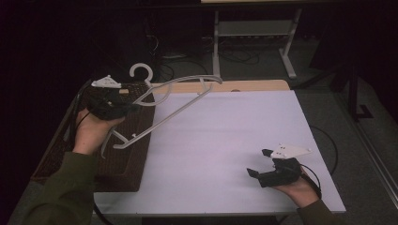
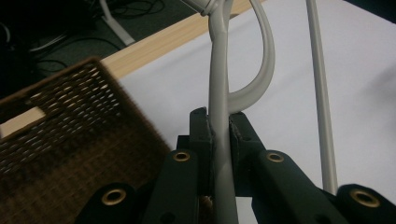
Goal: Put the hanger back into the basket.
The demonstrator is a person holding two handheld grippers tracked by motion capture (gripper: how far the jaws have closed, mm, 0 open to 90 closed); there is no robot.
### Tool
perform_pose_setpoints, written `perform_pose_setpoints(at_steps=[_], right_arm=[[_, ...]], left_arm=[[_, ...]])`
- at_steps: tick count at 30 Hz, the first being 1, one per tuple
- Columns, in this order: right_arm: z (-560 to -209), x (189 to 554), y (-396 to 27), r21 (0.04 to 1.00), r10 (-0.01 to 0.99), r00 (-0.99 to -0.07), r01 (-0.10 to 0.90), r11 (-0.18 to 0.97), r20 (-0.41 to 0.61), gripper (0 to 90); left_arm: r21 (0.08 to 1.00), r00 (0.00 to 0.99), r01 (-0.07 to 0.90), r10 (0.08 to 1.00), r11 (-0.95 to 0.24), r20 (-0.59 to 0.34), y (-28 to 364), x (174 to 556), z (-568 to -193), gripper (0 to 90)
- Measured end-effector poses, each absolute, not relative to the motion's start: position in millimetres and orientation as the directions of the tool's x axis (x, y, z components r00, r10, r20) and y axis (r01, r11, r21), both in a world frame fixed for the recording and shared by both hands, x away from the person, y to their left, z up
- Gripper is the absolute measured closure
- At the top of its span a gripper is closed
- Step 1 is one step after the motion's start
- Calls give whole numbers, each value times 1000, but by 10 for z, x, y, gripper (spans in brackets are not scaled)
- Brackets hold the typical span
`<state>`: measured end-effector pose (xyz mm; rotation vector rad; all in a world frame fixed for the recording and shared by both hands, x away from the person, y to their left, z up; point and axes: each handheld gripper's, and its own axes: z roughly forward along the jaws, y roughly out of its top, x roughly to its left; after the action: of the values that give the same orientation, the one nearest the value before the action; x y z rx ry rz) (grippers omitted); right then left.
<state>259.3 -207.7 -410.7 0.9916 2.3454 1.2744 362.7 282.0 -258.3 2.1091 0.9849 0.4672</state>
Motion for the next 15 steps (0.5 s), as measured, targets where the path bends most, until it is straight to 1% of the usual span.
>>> perform_pose_setpoints(at_steps=[6,7,15], right_arm=[[-4112,2598,-2075,821,691,-720,430,376,61,107],[-4112,2598,-2075,821,691,-720,430,376,61,107],[-4119,2602,-2076,818,693,-718,436,374,66,108]], left_arm=[[769,589,510,808,-384,13,3172,3578,-2572,827],[769,589,510,808,-384,13,3172,3578,-2572,827],[767,521,528,852,-365,47,3665,3501,-2591,827]])
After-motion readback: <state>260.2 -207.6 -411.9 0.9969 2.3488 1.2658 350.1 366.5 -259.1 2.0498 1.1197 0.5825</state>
